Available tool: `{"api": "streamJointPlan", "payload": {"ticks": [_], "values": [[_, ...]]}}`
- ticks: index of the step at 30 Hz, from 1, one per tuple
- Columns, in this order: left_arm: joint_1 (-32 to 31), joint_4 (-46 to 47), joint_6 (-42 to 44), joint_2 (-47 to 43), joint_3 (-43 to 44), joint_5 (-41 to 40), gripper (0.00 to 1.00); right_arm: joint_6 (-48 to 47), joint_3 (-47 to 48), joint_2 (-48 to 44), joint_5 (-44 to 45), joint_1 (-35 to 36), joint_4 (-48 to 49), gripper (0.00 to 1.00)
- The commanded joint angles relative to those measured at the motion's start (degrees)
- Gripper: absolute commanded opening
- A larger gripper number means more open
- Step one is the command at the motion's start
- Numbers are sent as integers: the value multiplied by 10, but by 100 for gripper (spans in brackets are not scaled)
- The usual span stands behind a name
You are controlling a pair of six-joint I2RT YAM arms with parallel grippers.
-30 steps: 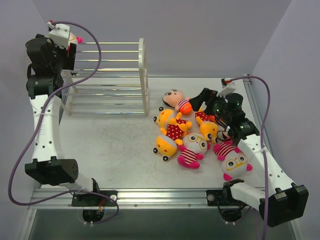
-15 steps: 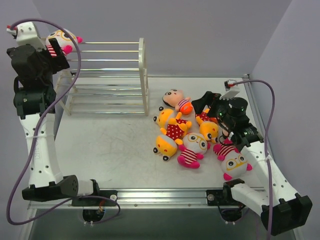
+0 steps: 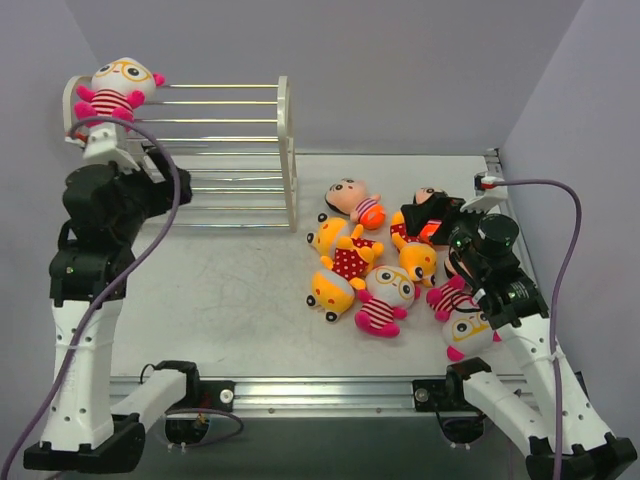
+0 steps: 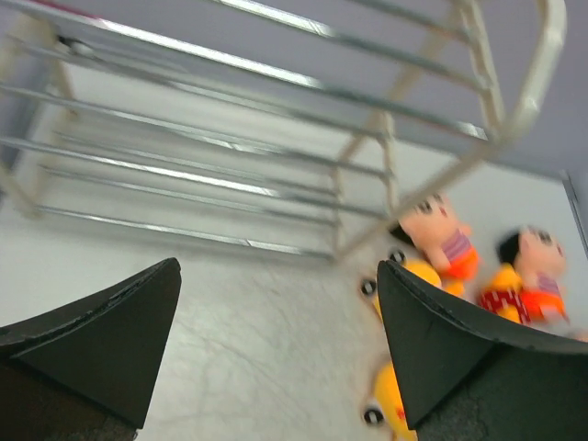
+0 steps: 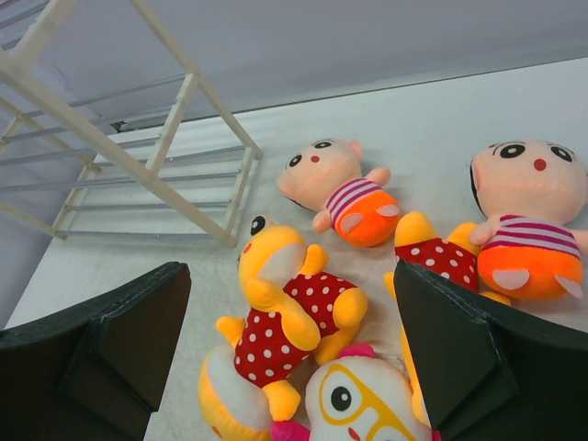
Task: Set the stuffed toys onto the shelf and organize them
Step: Place the stuffed toy onto shelf, then grab a stuffed toy with the right arm
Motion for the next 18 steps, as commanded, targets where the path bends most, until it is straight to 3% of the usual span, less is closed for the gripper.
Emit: {"api": "streamJointPlan", "payload": {"ticks": [1, 7, 10, 11, 14, 18], "values": [[-119, 7, -51, -34, -79, 20, 96, 10, -8, -17, 30, 4, -4, 100], [-376, 36, -137, -56, -215, -78, 95, 19, -9, -34, 84, 4, -36, 100], [-464, 62, -165, -27, -253, -133, 95, 21, -15, -50, 101, 4, -44, 100], [-515, 78, -165, -2, -257, -163, 95, 23, -15, -53, 106, 4, -47, 100], [-589, 90, -165, 71, -241, -189, 95, 21, -13, -61, 119, 4, -62, 100], [-650, 112, -145, 179, -178, -200, 95, 18, -6, -67, 140, 4, -82, 100]]}}
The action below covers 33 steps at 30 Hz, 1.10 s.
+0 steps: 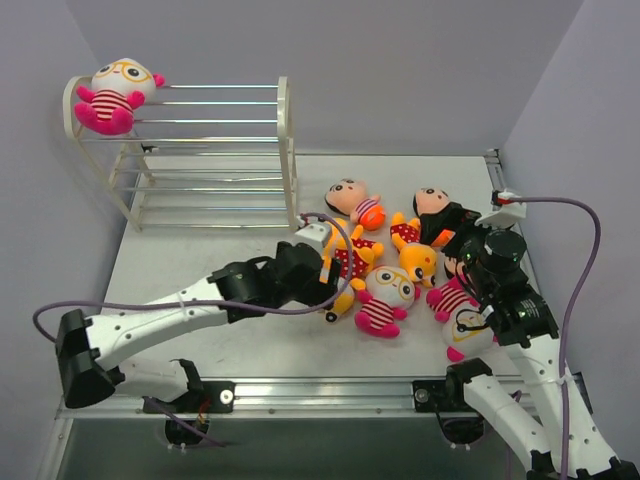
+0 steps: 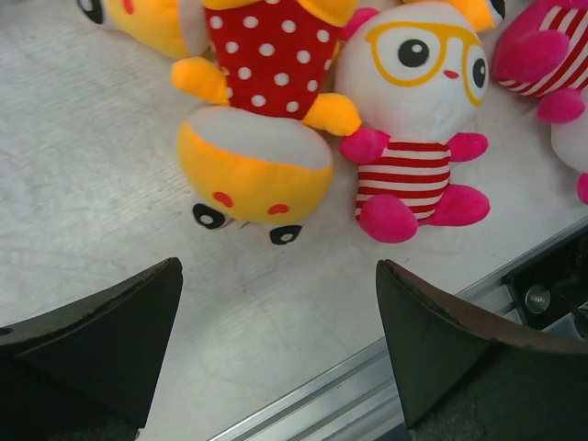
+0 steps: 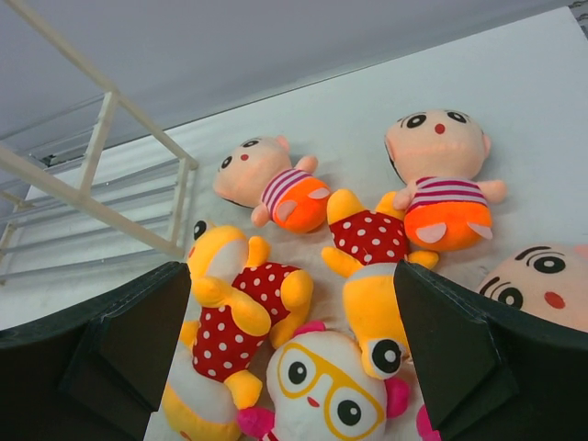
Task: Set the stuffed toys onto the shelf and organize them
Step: Grab a stuffed toy with the right arm
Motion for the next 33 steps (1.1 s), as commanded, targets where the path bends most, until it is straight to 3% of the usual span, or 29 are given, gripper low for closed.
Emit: {"api": "streamJointPlan", "payload": {"ticks": [1, 5, 11, 16, 18, 22, 33], "values": [[-41, 57, 6, 75, 67, -38, 95, -1, 9, -8, 38, 4, -12, 100], [-65, 59, 22, 183, 116, -29, 95, -4, 12, -16, 60, 3, -28, 100], [-70, 57, 23, 246, 145, 9, 96, 2, 8, -27, 95, 4, -58, 100], [-69, 54, 18, 222, 131, -16, 96, 32, -1, -6, 49, 3, -115, 100], [-67, 59, 14, 213, 118, -24, 96, 40, -11, 16, -9, 3, -128, 100], [-64, 72, 7, 200, 101, -25, 96, 76, -78, 50, -71, 5, -134, 100], [-45, 73, -5, 173, 66, -32, 96, 144, -207, 128, -118, 6, 5, 96]]}}
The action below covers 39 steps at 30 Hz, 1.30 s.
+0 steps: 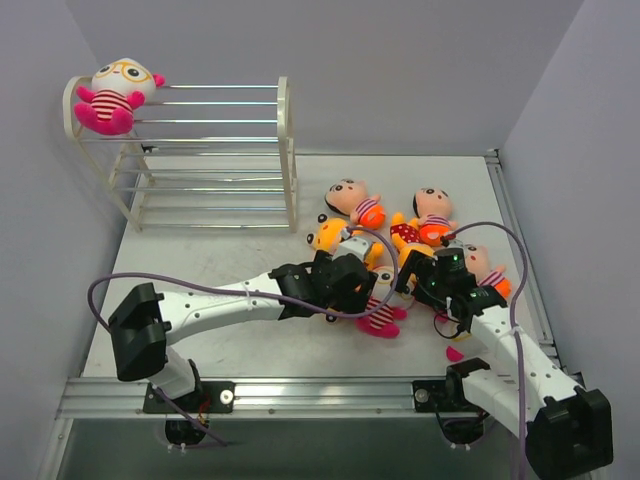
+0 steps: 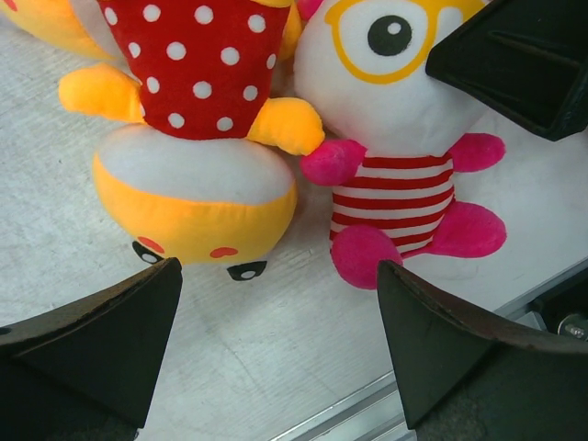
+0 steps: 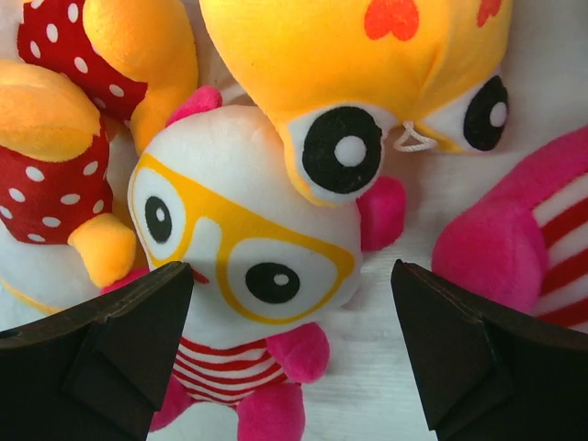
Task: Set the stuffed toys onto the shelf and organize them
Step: Grab a stuffed toy with the right arm, then pass the stuffed toy from the right arm to the left
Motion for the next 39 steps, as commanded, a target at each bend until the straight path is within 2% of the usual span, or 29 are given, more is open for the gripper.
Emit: {"api": "streamJointPlan", "payload": {"ticks": [1, 5, 8, 9, 11, 12, 15, 20, 30, 39], "values": [[12, 20, -14, -34, -11, -13, 96, 27, -17, 12, -24, 5, 81, 93], [18, 26, -18, -45, -26, -10, 96, 38, -45, 29, -29, 5, 153, 81], [20, 28, -19, -49, -29, -5, 96, 38, -50, 25, -31, 5, 157, 58], [21, 27, -20, -51, -29, -4, 96, 38, -48, 20, -30, 6, 152, 44], [21, 30, -21, -55, -28, -1, 96, 26, -31, -5, -27, 5, 132, 31], [22, 31, -21, -56, -28, 2, 96, 23, -24, -14, -19, 6, 105, 20], [22, 40, -22, -61, -29, 10, 96, 4, 17, -49, -2, 5, 51, 1], [25, 54, -25, -72, -24, 24, 96, -1, 85, -74, -4, 6, 4, 0], [25, 67, -30, -118, -10, 25, 96, -8, 164, -73, 2, 7, 2, 0], [24, 114, -18, -136, -6, 35, 96, -7, 170, -46, -7, 6, 39, 0]]}}
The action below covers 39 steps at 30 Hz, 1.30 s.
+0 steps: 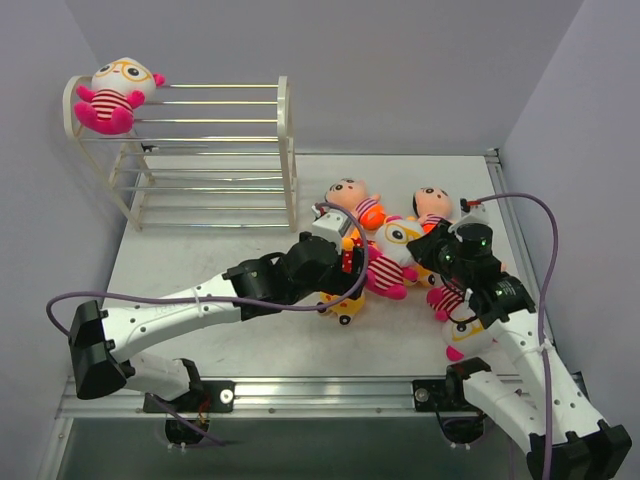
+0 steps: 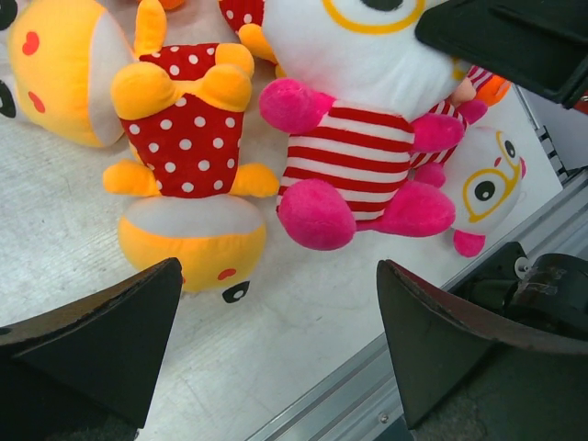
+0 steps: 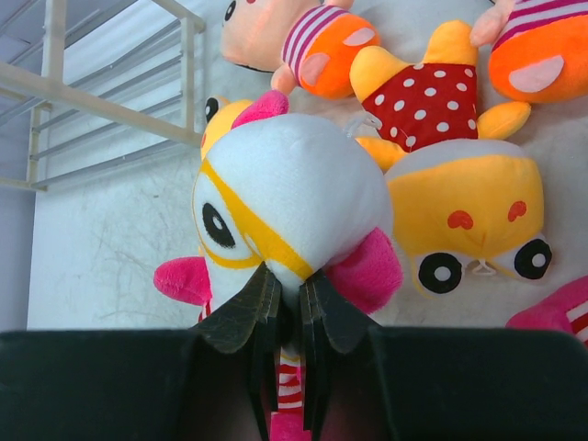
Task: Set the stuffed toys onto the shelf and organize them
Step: Pass the stuffed toy from the right arm to the left
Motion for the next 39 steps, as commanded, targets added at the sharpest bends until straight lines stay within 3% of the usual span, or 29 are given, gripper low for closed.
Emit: {"api": "streamJointPlan", "payload": {"ticks": [1, 9, 17, 24, 25, 28, 29, 32, 36, 39], "values": [[3, 43, 7, 0, 29, 8, 96, -4, 20, 14, -6, 4, 34, 0], [2, 37, 25, 79, 73, -10, 100, 2, 27, 18, -14, 4, 52, 0], [-5, 34, 30, 126, 95, 2, 84, 6, 16, 14, -16, 4, 63, 0], [-5, 43, 29, 135, 87, 1, 50, 9, 9, 15, -20, 5, 76, 0], [-5, 45, 29, 135, 86, -1, 35, 9, 7, 15, -20, 4, 77, 0], [-5, 54, 37, 127, 79, -1, 7, 8, 2, 14, -22, 4, 77, 0], [-5, 58, 41, 124, 77, -2, 3, 7, -3, 13, -24, 4, 78, 0], [-5, 67, 57, 113, 67, -2, 3, 5, -11, 8, -31, 4, 84, 0], [-5, 83, 76, 89, 51, 1, 2, -2, -14, -5, -32, 4, 91, 14], [-3, 96, 87, 70, 33, -5, 2, -7, -9, -12, -33, 4, 93, 34]]}}
